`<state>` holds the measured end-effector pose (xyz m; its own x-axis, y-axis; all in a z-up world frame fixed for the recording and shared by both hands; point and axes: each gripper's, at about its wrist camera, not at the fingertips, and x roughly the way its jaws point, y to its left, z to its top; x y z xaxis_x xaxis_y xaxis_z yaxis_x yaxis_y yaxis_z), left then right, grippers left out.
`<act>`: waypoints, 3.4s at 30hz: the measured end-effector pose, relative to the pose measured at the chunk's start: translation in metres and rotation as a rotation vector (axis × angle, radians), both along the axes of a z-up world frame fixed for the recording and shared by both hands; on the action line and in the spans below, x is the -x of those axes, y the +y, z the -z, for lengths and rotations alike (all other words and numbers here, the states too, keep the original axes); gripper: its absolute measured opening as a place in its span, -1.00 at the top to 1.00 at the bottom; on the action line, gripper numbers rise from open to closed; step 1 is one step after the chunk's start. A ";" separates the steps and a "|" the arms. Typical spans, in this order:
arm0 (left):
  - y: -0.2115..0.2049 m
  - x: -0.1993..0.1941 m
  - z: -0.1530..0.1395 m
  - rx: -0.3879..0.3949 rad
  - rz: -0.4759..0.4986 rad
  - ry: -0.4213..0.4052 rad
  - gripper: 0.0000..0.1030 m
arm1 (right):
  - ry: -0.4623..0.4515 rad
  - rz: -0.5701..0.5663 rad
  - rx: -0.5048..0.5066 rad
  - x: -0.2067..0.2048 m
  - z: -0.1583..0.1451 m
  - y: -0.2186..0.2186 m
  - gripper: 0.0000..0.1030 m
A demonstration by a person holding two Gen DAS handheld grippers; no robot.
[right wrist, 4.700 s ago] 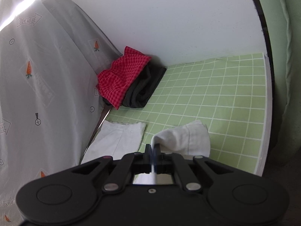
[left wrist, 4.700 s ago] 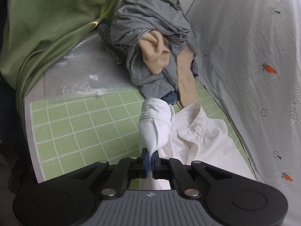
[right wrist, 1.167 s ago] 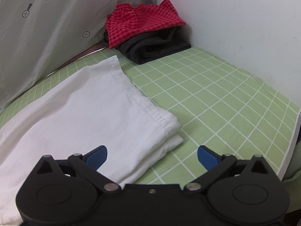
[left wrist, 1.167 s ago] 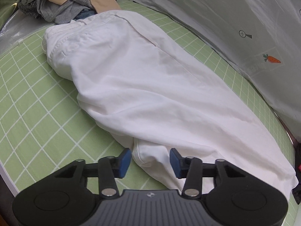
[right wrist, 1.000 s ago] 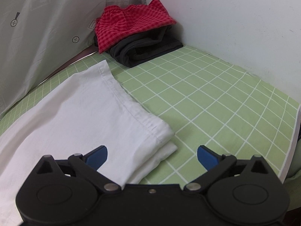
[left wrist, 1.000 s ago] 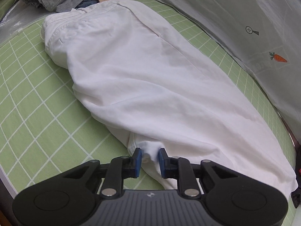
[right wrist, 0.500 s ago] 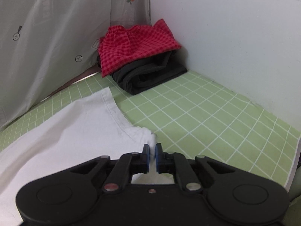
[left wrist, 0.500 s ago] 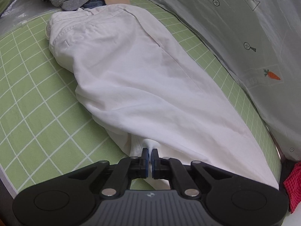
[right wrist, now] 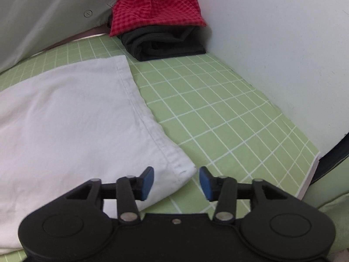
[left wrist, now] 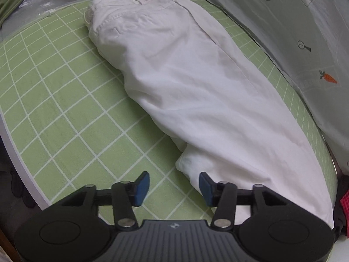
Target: Fold clothes
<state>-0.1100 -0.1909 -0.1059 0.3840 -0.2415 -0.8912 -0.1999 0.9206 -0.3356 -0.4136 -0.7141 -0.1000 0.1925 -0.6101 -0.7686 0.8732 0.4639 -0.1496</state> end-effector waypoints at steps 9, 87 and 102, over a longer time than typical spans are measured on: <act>0.049 -0.025 -0.023 -0.043 -0.062 -0.071 -0.74 | -0.165 -0.138 -0.019 -0.050 -0.028 0.056 -1.00; -0.149 -0.068 0.010 0.069 0.473 -0.079 0.16 | -0.265 0.018 -0.158 -0.073 0.003 -0.014 -1.00; -0.144 -0.083 -0.050 0.114 0.427 -0.229 -0.63 | -0.270 0.125 -0.163 -0.057 0.016 -0.006 -1.00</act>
